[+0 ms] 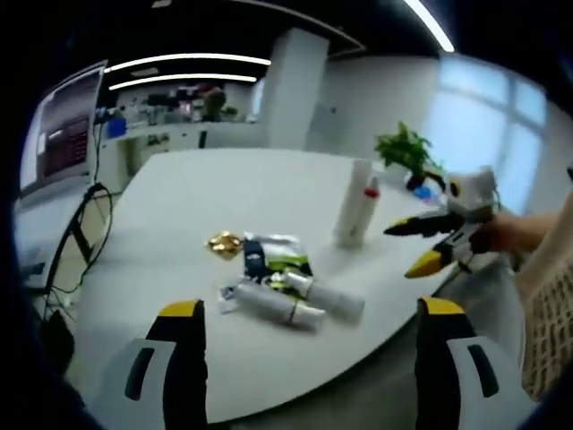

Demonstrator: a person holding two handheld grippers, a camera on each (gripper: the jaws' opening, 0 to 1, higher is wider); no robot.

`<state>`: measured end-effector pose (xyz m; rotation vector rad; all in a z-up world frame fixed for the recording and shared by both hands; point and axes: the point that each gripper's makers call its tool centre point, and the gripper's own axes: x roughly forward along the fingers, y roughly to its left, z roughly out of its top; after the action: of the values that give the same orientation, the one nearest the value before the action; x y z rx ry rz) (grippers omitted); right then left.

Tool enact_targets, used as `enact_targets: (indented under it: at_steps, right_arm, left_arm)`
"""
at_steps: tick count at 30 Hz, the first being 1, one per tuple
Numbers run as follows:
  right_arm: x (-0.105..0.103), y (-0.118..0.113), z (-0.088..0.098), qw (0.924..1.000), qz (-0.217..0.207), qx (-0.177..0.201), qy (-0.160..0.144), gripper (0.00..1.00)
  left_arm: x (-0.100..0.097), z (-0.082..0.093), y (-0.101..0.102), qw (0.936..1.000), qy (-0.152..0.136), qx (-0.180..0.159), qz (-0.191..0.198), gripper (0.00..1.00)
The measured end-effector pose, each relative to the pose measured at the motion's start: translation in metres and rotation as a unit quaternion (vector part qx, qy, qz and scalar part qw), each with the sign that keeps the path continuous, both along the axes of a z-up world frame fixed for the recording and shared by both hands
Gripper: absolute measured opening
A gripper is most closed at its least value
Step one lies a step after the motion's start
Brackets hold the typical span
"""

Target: Arrange the skincare products in the storage area until every visible bottle or jar stands upright without overlapping.

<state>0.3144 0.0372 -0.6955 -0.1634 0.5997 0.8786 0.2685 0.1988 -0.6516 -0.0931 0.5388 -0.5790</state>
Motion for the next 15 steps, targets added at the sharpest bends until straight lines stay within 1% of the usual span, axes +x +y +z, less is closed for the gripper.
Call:
enact_targets:
  at_steps: [5,8,9,11,15]
  right_arm:
    - [0.002,0.02,-0.012,0.9996,0.019,-0.02,0.009,0.68]
    - [0.0,0.034,-0.02,0.9986,0.038,-0.033,0.012,0.64]
    - [-0.003,0.04,-0.025,0.9976,0.051,-0.042,0.019,0.63]
    - [-0.004,0.048,-0.035,0.9949,0.07,-0.071,0.016,0.58]
    - [-0.007,0.065,-0.048,0.9919,0.089,-0.088,0.024,0.51]
  left_arm:
    - [-0.001,-0.002,-0.001,1.0,0.002,0.005,-0.004,0.95]
    - [-0.001,-0.002,-0.001,1.0,0.002,0.007,-0.004,0.95]
    - [-0.001,-0.002,-0.001,1.0,0.003,0.006,-0.004,0.95]
    - [0.0,-0.002,0.0,1.0,0.003,0.004,-0.002,0.95]
    - [0.0,-0.002,0.0,1.0,0.005,0.003,-0.001,0.94]
